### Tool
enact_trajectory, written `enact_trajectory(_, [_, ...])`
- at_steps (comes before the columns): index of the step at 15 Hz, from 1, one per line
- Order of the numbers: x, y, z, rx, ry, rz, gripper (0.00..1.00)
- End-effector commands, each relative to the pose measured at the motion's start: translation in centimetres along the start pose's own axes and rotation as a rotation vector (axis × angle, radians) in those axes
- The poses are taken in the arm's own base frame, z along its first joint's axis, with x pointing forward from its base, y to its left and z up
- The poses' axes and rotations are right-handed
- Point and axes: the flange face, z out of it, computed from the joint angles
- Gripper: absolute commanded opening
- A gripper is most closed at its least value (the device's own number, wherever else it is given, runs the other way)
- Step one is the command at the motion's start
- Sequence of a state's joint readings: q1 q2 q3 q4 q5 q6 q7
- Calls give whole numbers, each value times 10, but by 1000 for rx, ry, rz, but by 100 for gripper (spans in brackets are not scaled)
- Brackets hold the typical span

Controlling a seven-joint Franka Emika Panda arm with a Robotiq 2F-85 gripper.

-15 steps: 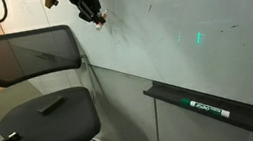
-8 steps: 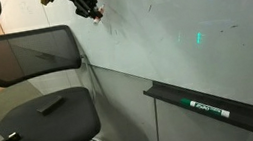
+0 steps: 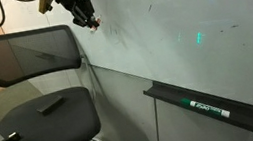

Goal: Pick up the marker, then write something on the board

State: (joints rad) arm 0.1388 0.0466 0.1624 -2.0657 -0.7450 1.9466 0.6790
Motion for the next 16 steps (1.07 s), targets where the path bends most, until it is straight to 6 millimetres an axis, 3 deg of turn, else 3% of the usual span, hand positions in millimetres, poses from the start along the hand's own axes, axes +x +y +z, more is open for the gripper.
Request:
enact_trajectory(1, [13, -10, -9, -42, -24, -32, 5])
enact_trajectory(8, [22, 0, -26, -132, -22, 19, 5])
enact_trajectory(16, [38, 9, -26, -196, 21, 93, 5])
